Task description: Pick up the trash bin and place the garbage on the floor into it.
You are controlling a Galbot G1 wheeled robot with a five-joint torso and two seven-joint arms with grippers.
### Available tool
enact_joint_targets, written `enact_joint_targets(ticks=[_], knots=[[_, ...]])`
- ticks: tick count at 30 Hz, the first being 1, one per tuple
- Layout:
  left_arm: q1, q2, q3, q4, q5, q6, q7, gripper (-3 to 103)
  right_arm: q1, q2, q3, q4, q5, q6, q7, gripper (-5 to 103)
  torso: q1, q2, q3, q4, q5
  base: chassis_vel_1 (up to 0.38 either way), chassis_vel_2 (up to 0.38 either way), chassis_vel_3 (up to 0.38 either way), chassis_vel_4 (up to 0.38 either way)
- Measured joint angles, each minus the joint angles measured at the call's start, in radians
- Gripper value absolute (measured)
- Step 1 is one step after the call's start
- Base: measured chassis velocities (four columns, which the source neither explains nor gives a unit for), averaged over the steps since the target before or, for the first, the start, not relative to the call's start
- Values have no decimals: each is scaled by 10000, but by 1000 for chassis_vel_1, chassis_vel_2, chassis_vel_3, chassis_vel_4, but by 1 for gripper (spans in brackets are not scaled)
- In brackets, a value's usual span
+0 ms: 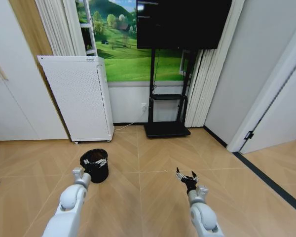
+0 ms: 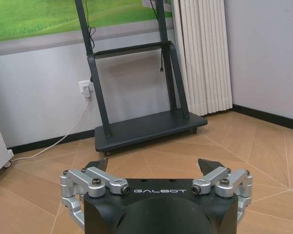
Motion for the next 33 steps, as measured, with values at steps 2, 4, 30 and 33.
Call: enact_joint_targets(ticks=[2,4,30,33], knots=[[380,-115,-70,-320,173,-43,-52,100,-2,-13,76,1,88,9,-99,100,15,84,71,-2,2,0,0,0,0],[445,-126,-82,-383,177,-39,-60,100,-1,-15,93,4,96,10,-121,100,17,105,91,0,0,0,0,0,0],[1322,556,-637,-1882,-1621,998,-315,100,128,-1128,51,1463,1209,-420,-1102,100,287,1252,974,-1,-1,0,0,0,0],[1303,570,-623,-1895,-1624,1005,-314,100,121,-1155,83,1527,1228,-464,-1082,100,320,1384,1072,-1,0,0,0,0,0]])
